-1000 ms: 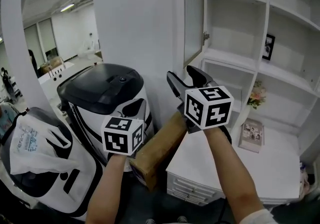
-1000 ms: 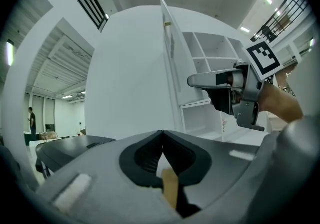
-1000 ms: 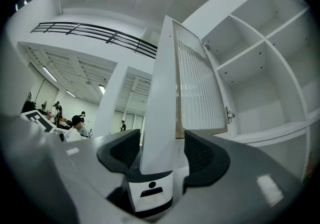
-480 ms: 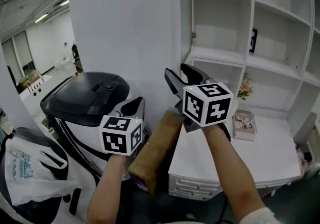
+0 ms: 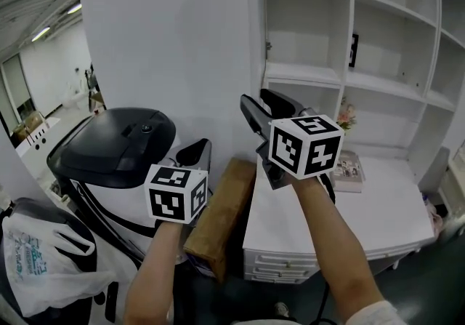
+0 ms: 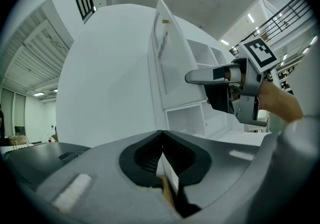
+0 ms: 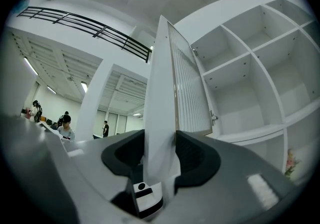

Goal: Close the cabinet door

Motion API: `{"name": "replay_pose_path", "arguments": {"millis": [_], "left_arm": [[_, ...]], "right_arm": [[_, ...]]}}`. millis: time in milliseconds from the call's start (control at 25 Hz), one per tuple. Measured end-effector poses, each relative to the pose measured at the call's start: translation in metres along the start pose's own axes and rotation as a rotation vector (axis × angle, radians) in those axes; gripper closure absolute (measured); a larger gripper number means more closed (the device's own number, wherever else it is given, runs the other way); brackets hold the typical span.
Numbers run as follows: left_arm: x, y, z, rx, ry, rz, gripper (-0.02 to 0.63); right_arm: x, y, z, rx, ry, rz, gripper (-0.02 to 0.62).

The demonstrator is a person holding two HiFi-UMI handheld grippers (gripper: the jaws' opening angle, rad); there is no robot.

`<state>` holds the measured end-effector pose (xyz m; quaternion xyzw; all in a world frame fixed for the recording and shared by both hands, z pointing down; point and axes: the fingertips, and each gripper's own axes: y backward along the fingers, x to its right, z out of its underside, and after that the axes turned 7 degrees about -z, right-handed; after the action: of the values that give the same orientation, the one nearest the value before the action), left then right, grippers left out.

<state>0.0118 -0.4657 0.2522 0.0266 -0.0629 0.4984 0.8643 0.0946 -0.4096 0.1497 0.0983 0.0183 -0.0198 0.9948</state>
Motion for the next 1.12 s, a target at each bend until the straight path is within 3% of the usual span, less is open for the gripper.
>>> {"name": "replay_pose_path", "arguments": {"millis": [760,1120], "left_arm": [[0.059,-0.020,-0.012,0.011,-0.023,0.096,0.606],[0.094,-0.045,-0.022,0.023,-0.031,0.133,0.606]], "right_arm": [[0.048,0.059,-0.012,-0.017,0.008,0.088,0.469],[0.080,0.082,-0.015,-0.022,0.002,0.080,0.491]]}}
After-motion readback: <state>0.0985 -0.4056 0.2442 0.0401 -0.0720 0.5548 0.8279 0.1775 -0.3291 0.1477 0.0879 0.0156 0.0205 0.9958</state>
